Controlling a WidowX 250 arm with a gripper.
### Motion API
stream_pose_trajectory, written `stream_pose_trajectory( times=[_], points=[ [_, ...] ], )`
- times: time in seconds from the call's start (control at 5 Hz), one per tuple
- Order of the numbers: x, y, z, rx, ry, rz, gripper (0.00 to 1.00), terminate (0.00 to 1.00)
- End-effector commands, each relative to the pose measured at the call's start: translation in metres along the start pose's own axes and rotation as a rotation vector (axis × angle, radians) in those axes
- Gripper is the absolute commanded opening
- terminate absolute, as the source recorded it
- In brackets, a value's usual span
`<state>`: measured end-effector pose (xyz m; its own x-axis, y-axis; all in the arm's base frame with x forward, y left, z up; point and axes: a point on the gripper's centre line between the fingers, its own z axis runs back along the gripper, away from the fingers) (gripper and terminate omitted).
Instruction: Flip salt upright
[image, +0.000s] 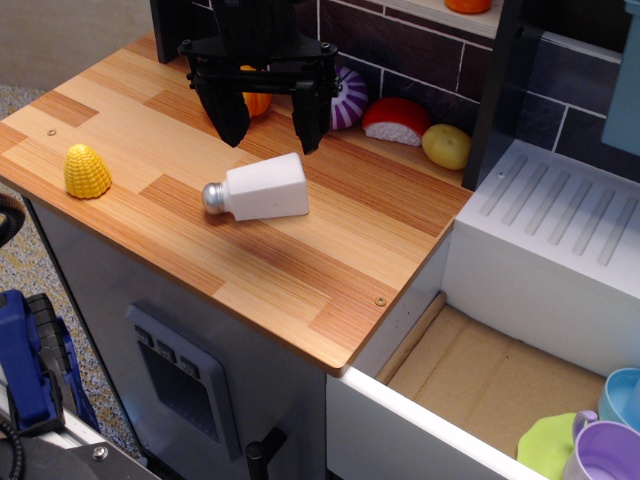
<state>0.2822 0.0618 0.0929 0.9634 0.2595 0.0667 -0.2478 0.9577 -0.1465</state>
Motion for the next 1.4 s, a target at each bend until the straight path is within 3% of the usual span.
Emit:
stream_pose_trajectory(
  times=[0.0,0.4,0.8,1.0,1.2],
  points=[
    [0.0,0.0,0.0,0.0,0.0,0.0,1.0,0.0],
    [-0.003,0.012,-0.009,0.063,-0.065,-0.249,1.0,0.0],
    [0.004,0.028,-0.017,0.19,-0.142,-0.586,1.0,0.0],
    [0.005,0.033,-0.024,0.221,-0.191,-0.685,1.0,0.0],
    [0.006,0.041,-0.031,0.183,-0.203,-0.72,1.0,0.0]
  ],
)
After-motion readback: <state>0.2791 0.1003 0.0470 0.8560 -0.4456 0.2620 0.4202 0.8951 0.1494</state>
